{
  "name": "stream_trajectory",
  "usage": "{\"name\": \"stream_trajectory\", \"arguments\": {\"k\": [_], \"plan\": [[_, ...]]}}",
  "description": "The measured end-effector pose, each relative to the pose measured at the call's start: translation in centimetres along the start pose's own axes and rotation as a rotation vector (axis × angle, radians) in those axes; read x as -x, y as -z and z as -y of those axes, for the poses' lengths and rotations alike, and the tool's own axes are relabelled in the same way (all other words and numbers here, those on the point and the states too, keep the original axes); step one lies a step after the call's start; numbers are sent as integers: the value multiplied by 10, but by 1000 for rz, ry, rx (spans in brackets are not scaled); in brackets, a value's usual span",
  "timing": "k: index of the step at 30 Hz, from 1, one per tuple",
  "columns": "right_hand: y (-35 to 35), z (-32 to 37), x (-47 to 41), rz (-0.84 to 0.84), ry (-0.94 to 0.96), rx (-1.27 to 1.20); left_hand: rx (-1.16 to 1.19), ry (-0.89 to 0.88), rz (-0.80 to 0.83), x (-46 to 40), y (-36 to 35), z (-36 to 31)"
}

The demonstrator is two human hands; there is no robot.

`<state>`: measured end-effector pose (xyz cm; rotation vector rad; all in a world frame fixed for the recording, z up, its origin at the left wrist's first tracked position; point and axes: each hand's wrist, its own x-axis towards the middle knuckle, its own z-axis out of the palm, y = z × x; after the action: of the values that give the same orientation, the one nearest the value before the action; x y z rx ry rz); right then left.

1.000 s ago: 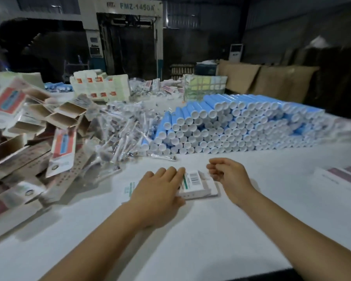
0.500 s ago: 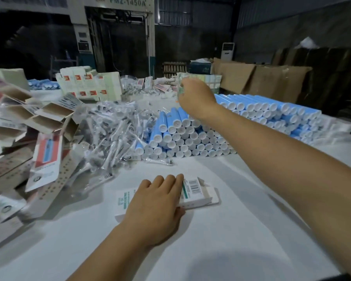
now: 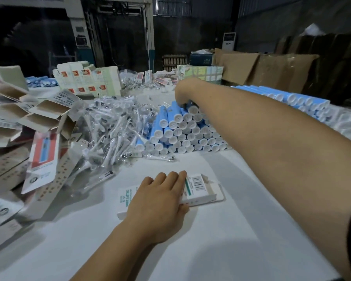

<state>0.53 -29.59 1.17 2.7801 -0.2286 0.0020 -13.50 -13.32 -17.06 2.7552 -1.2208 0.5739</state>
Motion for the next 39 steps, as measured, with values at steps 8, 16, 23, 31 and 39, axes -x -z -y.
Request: {"name": "stream_trajectory", "arguments": {"k": [8, 16, 23, 31, 39], "plan": [[-4, -20, 41, -262, -55, -495, -16, -12, -1, 0, 1, 1], [-97, -54, 165, -427, 14, -1598, 2, 71, -36, 1, 6, -3], [-165, -21, 191, -490, -61, -1939, 8, 162, -47, 3, 16, -3], [-164, -19, 192, -618, -370, -2218, -12, 189, -52, 4, 14, 1], [-177, -1, 199, -525, -367, -1850, -11, 178, -77, 4, 11, 0]]}}
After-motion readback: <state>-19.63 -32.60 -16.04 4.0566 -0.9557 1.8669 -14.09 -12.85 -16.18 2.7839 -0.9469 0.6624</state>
